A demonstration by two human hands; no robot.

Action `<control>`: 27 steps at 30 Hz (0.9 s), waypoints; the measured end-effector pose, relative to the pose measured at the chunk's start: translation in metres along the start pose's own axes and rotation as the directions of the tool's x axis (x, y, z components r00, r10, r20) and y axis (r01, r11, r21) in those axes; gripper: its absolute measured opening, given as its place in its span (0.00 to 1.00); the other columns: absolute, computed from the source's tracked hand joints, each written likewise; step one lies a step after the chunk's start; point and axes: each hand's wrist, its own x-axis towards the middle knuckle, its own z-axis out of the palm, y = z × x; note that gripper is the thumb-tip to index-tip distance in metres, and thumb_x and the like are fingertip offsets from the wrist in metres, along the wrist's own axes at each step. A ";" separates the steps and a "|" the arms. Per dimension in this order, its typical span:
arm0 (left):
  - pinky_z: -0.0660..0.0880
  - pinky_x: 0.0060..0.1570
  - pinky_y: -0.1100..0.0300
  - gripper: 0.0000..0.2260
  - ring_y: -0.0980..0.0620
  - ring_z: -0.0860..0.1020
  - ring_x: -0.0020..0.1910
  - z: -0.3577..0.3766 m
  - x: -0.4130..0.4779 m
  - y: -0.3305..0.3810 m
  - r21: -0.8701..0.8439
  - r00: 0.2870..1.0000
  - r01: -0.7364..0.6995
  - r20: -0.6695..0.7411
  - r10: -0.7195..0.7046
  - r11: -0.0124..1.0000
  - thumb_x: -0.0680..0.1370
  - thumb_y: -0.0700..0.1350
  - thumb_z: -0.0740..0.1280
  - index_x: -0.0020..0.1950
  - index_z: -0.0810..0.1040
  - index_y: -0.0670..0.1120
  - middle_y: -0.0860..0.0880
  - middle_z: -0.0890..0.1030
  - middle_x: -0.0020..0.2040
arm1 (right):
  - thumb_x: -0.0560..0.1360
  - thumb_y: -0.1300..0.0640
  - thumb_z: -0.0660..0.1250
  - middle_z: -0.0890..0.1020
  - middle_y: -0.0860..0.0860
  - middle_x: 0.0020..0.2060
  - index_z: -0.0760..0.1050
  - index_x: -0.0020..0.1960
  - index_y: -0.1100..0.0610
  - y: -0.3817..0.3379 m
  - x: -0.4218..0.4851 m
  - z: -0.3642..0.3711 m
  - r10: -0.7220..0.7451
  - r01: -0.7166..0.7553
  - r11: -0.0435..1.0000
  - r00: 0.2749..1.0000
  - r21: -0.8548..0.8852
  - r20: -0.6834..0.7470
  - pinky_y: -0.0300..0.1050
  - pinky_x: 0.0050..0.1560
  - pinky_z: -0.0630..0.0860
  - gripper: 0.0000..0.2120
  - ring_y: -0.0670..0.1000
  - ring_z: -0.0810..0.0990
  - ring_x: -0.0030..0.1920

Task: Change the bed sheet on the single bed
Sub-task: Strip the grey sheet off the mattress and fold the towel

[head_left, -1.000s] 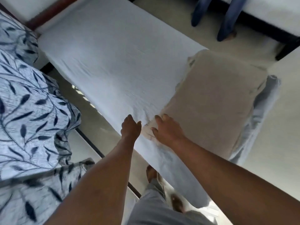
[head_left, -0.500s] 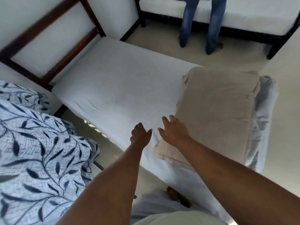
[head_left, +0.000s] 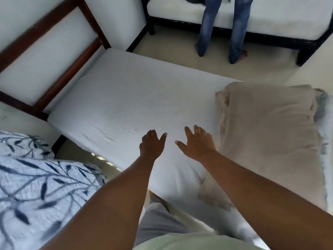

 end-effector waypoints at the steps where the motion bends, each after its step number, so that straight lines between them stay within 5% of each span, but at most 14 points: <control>1: 0.69 0.63 0.44 0.31 0.39 0.68 0.70 -0.007 0.014 -0.017 -0.002 1.000 0.008 0.017 -0.008 1.000 0.82 0.65 0.52 0.72 0.67 0.41 0.43 0.71 0.71 | 0.78 0.28 0.50 0.61 0.62 0.78 0.56 0.80 0.51 -0.017 0.011 0.001 0.028 -0.028 1.000 1.000 0.008 0.013 0.61 0.73 0.64 0.39 0.63 0.61 0.78; 9: 0.71 0.61 0.41 0.32 0.38 0.72 0.65 -0.080 0.099 -0.146 -0.055 0.986 0.150 0.074 -0.146 0.987 0.81 0.67 0.50 0.64 0.73 0.42 0.42 0.75 0.65 | 0.80 0.29 0.49 0.56 0.61 0.80 0.52 0.82 0.51 -0.162 0.083 -0.001 0.029 -0.032 0.999 0.996 0.040 0.082 0.60 0.73 0.62 0.39 0.62 0.56 0.79; 17: 0.68 0.65 0.42 0.34 0.36 0.71 0.67 -0.140 0.134 -0.227 -0.097 0.928 0.371 0.051 -0.368 0.923 0.81 0.68 0.50 0.69 0.71 0.41 0.40 0.73 0.68 | 0.81 0.33 0.51 0.55 0.61 0.80 0.51 0.82 0.52 -0.227 0.126 -0.018 -0.100 0.094 0.994 0.987 0.046 0.128 0.59 0.74 0.63 0.36 0.62 0.57 0.79; 27: 0.67 0.67 0.46 0.31 0.35 0.71 0.69 -0.221 0.198 -0.290 -0.316 0.908 0.389 -0.025 -0.418 0.865 0.82 0.64 0.53 0.71 0.69 0.38 0.37 0.72 0.70 | 0.82 0.35 0.51 0.52 0.60 0.81 0.50 0.83 0.52 -0.352 0.192 -0.044 -0.229 0.216 0.967 0.969 0.133 0.089 0.58 0.75 0.61 0.35 0.61 0.55 0.80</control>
